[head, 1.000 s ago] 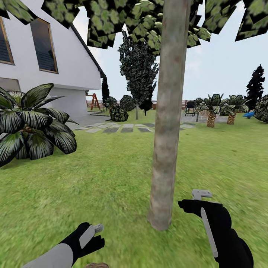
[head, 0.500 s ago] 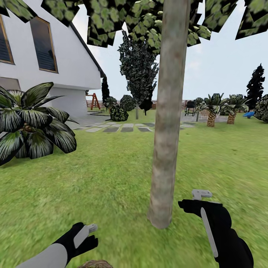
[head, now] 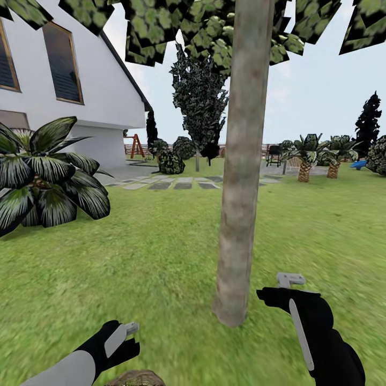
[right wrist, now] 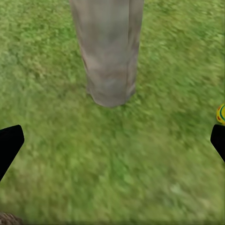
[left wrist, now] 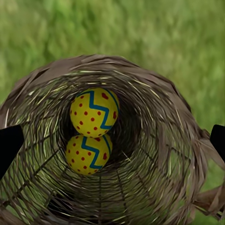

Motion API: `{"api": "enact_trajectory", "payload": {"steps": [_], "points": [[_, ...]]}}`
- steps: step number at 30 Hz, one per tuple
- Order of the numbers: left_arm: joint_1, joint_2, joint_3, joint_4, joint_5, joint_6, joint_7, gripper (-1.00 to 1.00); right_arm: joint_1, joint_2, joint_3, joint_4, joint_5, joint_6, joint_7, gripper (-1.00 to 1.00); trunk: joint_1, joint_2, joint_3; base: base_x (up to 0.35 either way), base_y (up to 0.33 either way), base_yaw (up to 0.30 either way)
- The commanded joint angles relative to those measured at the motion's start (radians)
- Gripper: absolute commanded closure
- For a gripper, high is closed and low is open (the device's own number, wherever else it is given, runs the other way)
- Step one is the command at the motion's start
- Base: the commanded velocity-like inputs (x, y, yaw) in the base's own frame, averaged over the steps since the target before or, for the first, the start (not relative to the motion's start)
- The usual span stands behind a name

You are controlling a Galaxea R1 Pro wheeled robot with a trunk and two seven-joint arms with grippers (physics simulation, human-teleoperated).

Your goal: Take the three Easter eggs out of the wicker basket on the lawn in the garden, then place them on the lawn next to a single tree (choose any tree) so that all three eggs are next to the same tree and none are left in the basket.

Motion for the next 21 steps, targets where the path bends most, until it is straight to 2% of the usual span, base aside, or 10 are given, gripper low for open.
{"api": "enact_trajectory", "payload": {"steps": [1,21], "points": [[0.000,0.001,-0.008,-0.002,0.011,0.004,0.007,-1.00,-0.001,0.001,-0.001,-0.001,0.009,0.004,0.007,-1.00,0.004,-0.008,-0.004,0.000,0.000,0.000],[0.000,0.003,-0.010,-0.002,0.009,-0.003,0.008,-1.00,-0.001,0.000,-0.002,-0.001,0.009,0.004,0.007,-1.00,0.081,-0.148,-0.067,0.000,0.000,0.000]]}}
